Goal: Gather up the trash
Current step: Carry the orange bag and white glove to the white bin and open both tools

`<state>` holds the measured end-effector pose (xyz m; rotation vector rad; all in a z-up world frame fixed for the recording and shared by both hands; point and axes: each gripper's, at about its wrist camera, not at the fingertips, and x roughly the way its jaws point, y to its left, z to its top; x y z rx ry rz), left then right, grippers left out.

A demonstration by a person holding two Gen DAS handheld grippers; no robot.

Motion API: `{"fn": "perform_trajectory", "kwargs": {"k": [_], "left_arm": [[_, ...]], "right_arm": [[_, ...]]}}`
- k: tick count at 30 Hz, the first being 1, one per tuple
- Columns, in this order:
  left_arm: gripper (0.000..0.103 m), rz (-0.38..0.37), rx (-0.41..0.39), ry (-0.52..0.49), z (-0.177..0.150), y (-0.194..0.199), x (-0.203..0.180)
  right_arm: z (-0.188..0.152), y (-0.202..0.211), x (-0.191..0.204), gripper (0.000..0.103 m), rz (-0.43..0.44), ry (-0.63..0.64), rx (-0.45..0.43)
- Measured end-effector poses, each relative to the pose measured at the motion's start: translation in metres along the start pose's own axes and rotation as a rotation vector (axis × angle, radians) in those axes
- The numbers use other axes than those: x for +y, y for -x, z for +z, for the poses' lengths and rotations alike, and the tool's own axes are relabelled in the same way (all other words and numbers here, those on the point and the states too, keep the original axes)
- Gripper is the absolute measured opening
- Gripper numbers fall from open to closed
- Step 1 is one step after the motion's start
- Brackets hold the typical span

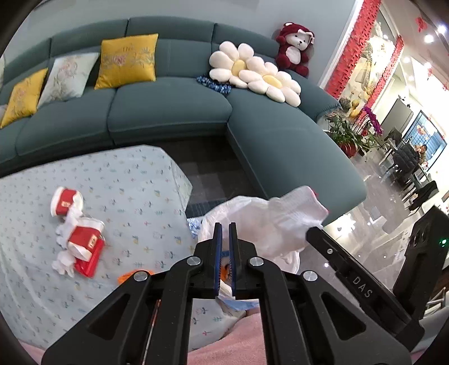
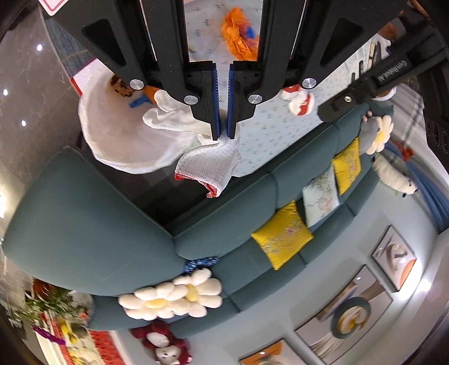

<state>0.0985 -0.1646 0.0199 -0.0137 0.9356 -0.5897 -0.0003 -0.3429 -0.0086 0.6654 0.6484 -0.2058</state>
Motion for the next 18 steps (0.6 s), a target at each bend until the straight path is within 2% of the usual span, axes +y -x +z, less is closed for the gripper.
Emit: {"fn": "perform_trajectory", "kwargs": {"k": [1,2,5,6,9,12,18], "left_arm": [[0.006,0.003,0.007,0.006,-0.003,-0.002,0.005],[0.01,0.02,0.02,0.016,-0.009,-0.006,0.015],[0.047,0.056,0.075,0.1,-0.028,-0.021,0.045],[0.053,0.08,0.098,0.136,-0.038,-0.027,0.061],[0.056,0.136,0.175,0.207,-0.064,-0.046,0.096],[0.056,0.135,0.267,0.319,-0.094,-0.067,0.129],[0.056,0.113,0.394,0.383,-0.132,-0.1,0.138]], "right_arm": [[-0.002,-0.002,-0.005,0.005,-0.007,-0.006,0.006],[-0.004,-0.004,-0.009,0.005,-0.011,-0.007,0.01],[-0.015,-0.012,-0.018,0.005,-0.022,-0.012,0.032],[-0.018,-0.016,-0.019,0.005,-0.026,-0.013,0.04],[-0.03,-0.031,-0.023,0.005,-0.033,-0.024,0.07],[-0.04,-0.042,-0.027,0.005,-0.035,-0.035,0.095],[-0.052,-0.062,-0.025,0.005,-0.048,-0.023,0.138]]}}
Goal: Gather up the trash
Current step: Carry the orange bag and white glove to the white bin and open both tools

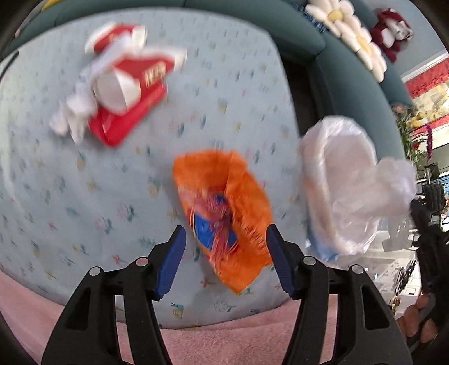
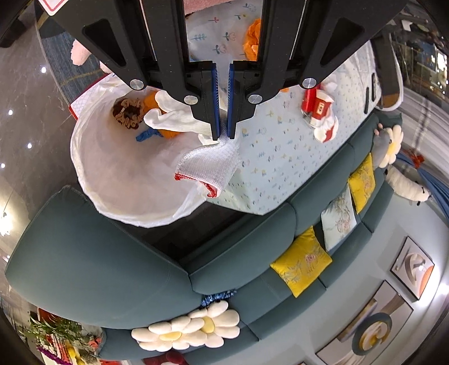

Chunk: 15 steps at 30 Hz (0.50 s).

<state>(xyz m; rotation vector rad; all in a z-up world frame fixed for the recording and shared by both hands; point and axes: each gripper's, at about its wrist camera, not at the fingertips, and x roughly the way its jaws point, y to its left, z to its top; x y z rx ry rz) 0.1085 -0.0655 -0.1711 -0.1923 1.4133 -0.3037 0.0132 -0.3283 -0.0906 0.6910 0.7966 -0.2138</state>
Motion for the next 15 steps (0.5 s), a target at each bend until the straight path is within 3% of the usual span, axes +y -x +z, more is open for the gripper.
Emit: {"fn": "perform_trajectory", "kwargs": {"k": [7,11,13,15], "left_arm": [[0.057,-0.014,0.118,0.082,-0.02,-0.038,0.008],[0.061,-0.002,0.097,0.063,-0.024,-0.04,0.0],[0.052,-0.01,0.082,0.045,-0.024,-0.039,-0.005],[0.012,-0.029,0.096,0.023,-0.022,-0.043,-0.01]], "right_arm": [[-0.003,-0.012,-0.001,0.005,-0.002,-0.007,0.024],[-0.005,-0.019,-0.001,0.005,-0.003,-0.009,0.036],[-0.007,-0.022,-0.001,0.005,-0.003,-0.011,0.042],[-0.008,-0.022,-0.001,0.005,-0.002,-0.009,0.045]]}}
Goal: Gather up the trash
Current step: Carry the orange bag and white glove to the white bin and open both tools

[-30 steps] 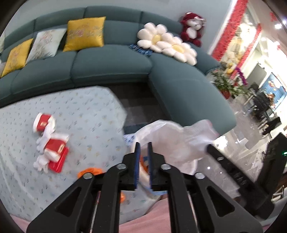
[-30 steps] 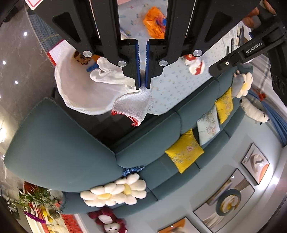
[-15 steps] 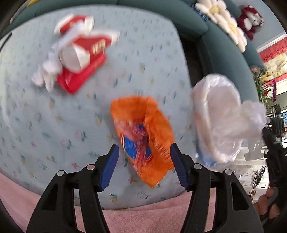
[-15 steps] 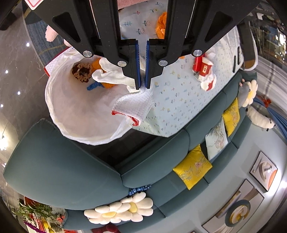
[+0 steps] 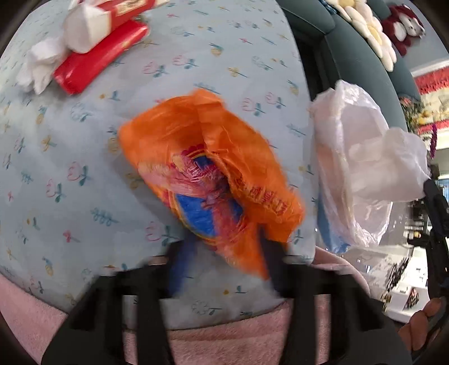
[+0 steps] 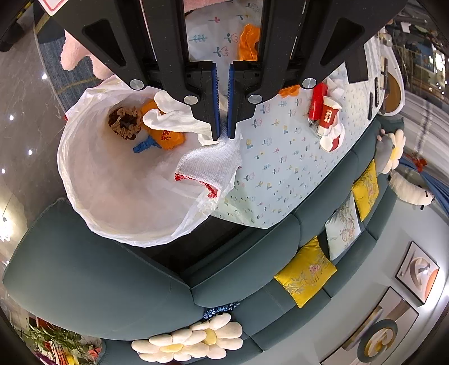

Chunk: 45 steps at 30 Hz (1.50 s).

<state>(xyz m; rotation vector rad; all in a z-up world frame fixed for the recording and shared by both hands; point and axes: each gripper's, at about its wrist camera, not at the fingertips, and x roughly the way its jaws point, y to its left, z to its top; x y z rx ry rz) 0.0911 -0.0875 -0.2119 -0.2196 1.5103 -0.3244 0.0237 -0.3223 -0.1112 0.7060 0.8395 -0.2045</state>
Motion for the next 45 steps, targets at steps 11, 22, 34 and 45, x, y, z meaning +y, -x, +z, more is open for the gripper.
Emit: {"fn": "perform_trajectory", "kwargs": {"k": [11,22,34,45], "left_arm": [[0.001,-0.052,-0.106,-0.114,0.008,0.043,-0.036],[0.001,-0.086,-0.197,-0.298,0.028,0.071,-0.126],[0.053,-0.028,-0.26,-0.373,0.028,0.071,-0.17],[0.053,0.019,-0.316,-0.366,0.024,0.096,-0.148]], "right_arm": [[0.005,0.009,-0.004,0.005,0.005,-0.011,-0.034],[0.024,0.04,-0.014,0.005,-0.034,-0.008,-0.095],[0.033,0.057,-0.041,0.029,-0.089,-0.084,-0.149],[0.025,0.065,-0.019,0.038,-0.092,-0.049,-0.151]]}}
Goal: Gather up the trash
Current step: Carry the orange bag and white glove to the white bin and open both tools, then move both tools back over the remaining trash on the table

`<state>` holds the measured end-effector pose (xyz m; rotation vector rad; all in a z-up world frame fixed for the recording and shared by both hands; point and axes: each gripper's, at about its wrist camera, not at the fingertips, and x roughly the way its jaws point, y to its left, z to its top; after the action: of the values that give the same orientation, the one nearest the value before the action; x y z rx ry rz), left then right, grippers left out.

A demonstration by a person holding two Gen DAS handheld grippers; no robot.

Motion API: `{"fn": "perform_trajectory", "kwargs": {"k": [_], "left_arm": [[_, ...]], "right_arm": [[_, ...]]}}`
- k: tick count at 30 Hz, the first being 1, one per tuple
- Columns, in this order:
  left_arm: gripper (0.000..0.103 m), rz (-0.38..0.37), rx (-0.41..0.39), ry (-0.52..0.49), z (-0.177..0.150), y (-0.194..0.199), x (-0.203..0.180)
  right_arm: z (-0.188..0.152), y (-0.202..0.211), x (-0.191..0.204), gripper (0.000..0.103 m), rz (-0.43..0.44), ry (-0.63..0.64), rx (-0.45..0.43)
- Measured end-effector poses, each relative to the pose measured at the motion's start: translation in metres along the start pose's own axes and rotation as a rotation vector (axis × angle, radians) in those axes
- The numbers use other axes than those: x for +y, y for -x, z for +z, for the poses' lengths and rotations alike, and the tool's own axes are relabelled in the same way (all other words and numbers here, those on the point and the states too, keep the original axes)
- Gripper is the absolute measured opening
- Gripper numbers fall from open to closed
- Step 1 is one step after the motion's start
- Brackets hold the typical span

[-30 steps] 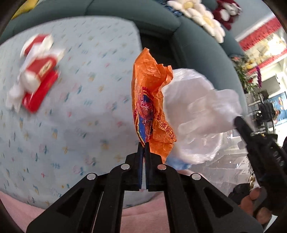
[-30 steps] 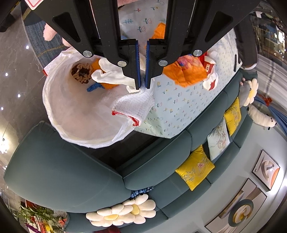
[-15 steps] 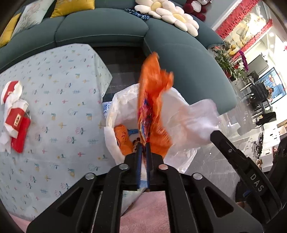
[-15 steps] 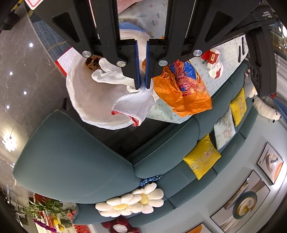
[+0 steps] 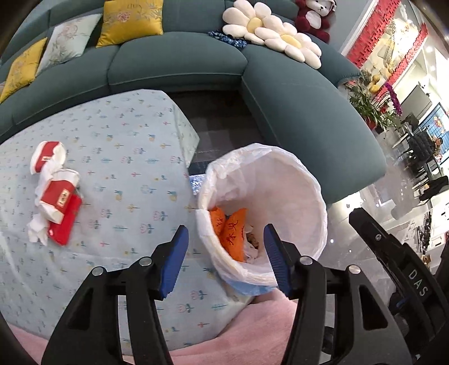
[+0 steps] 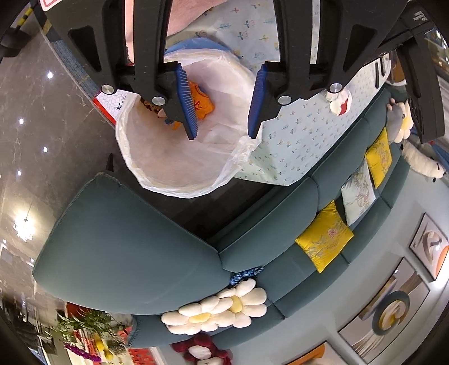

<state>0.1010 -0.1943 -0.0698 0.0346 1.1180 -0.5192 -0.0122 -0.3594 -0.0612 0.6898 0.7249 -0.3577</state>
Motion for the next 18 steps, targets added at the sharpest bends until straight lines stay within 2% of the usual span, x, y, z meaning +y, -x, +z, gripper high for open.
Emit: {"fn": "perform_trajectory", "kwargs": {"k": [13,18], "left_arm": [[0.056,0.052,-0.068,0.065,-0.008,0.04,0.054],[0.056,0.08,-0.081,0.099,-0.014,0.053,0.083]], "right_arm": [[-0.017,0.009,0.069,0.043,0.043,0.136,0.016],[-0.027,0.011,0.098,0.048,0.064,0.19,0.024]]}}
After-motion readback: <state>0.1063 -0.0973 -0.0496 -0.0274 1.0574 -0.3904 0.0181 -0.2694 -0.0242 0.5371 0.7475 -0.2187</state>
